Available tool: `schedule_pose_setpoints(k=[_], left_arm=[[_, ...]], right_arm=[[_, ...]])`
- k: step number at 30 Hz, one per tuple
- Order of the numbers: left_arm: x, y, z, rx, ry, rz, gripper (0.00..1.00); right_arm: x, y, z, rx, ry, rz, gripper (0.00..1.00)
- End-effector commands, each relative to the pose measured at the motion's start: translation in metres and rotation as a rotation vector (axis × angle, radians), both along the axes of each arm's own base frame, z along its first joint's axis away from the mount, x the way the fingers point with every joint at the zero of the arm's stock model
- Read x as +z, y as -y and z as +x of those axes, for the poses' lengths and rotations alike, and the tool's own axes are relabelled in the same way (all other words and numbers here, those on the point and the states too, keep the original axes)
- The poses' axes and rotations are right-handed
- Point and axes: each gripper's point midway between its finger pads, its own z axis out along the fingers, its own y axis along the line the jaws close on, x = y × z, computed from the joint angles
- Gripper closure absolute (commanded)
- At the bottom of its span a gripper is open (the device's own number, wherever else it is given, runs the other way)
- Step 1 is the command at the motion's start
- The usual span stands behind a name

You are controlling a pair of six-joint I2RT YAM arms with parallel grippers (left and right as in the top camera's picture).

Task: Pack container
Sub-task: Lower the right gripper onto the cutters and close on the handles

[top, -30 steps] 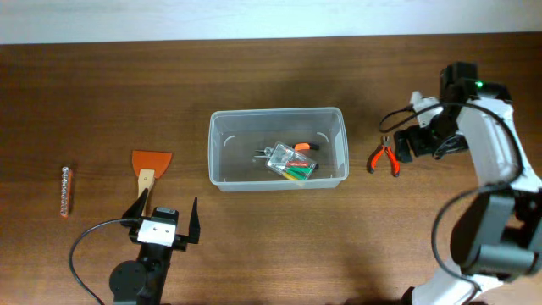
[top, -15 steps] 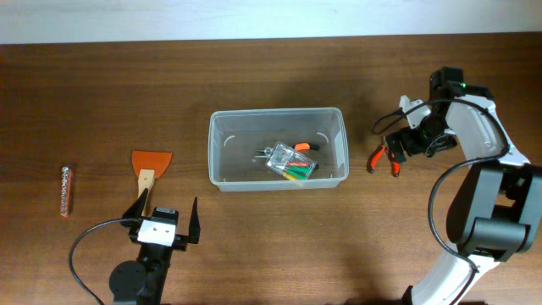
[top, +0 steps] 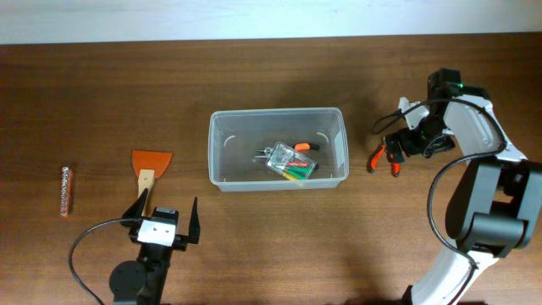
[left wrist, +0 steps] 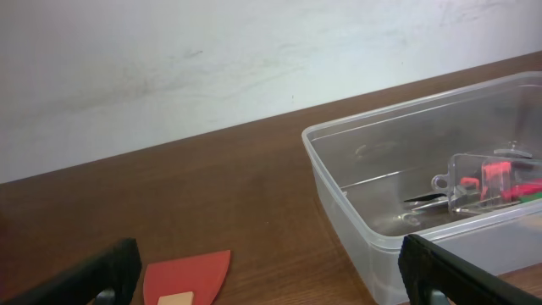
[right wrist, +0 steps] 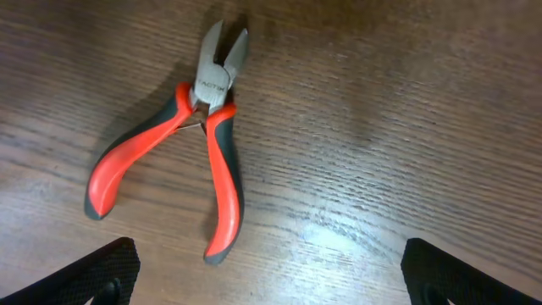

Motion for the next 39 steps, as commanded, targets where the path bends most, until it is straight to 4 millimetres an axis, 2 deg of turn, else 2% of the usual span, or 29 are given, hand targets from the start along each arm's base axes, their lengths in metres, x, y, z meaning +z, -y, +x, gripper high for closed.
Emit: schedule_pose_setpoints(k=[1, 12, 17, 30, 39], left_arm=[[-0.001, 0.0, 0.0, 0.0, 0.001, 0.012, 0.01], [-0.001, 0.0, 0.0, 0.0, 0.001, 0.012, 0.01], [-0.001, 0.0, 0.0, 0.0, 0.001, 0.012, 0.01], [-0.001, 0.0, 0.0, 0.0, 0.001, 0.012, 0.01], [-0.001, 0.0, 0.0, 0.0, 0.001, 0.012, 0.01]], right_arm=[[-0.013, -0.005, -0.002, -0.013, -0.033, 0.02, 0.01], [-0.015, -0.012, 0.016, 0.05, 0.029, -0.009, 0.01], [-0.016, -0.01, 0.016, 0.05, 0.026, -0.02, 0.01], [-0.037, -0.011, 0.01, 0.049, -0.029, -0.009, 0.01], [-0.038, -0.007, 0.01, 0.047, -0.03, -0.025, 0.01]])
